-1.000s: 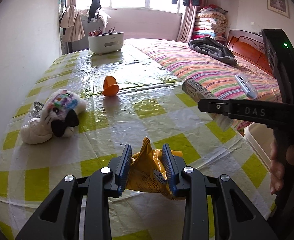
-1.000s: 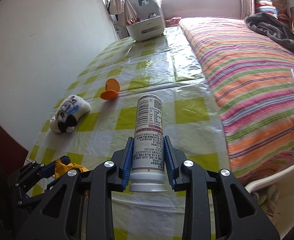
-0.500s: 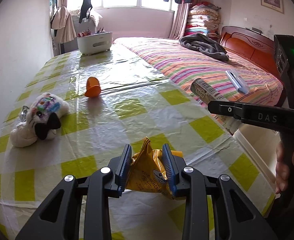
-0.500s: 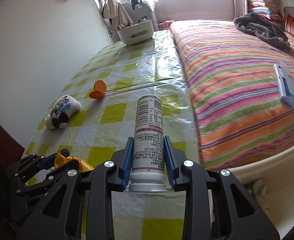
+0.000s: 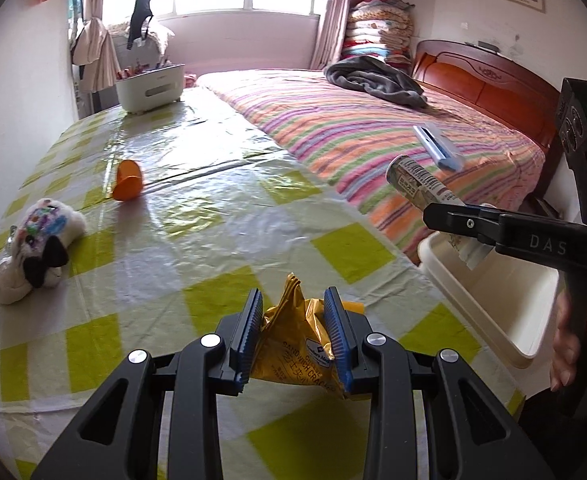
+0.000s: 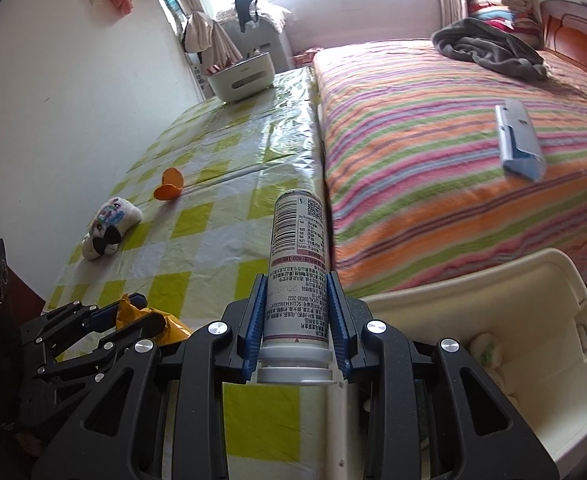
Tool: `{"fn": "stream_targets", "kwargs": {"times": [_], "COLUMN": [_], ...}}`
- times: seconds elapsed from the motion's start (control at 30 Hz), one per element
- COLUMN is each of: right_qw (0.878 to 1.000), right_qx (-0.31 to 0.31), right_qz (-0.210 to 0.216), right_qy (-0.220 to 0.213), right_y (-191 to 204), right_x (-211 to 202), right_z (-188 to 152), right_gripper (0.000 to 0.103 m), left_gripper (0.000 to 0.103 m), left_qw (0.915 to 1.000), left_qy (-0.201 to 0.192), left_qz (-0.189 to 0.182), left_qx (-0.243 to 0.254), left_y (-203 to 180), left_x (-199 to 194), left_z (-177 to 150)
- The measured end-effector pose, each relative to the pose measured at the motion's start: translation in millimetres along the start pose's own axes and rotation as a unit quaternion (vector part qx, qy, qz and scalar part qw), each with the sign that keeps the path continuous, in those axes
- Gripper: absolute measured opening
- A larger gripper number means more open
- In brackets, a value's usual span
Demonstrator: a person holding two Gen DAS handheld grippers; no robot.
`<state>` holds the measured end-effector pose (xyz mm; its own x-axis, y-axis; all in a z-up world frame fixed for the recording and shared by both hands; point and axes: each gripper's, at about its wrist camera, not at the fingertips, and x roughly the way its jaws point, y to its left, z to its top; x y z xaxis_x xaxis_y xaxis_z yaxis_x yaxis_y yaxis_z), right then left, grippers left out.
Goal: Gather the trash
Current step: 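Carry the yellow snack bag with the left tool while the right tool carries the spray can toward the bin, then lower the yellow snack bag into the bin while the right tool lowers the spray can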
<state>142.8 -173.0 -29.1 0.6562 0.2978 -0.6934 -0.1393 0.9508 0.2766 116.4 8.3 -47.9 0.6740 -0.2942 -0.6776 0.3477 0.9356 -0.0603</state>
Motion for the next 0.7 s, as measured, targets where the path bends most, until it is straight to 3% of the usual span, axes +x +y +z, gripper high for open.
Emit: {"fn": "stream_targets", "kwargs": {"times": [0.7], "right_qw": [0.997], "right_qx": [0.063], "right_qz": [-0.024], "right_qy": [-0.029], "right_y": [-70], "right_x": [-40], "right_z": [-20], "right_gripper": [0.028], "left_gripper": [0.032], "left_qw": [0.9972], "left_qy": [0.005], "left_qz": [-0.058], "left_qx": [0.046], "left_y": [-81], "left_x": [5], "left_z": [7]}}
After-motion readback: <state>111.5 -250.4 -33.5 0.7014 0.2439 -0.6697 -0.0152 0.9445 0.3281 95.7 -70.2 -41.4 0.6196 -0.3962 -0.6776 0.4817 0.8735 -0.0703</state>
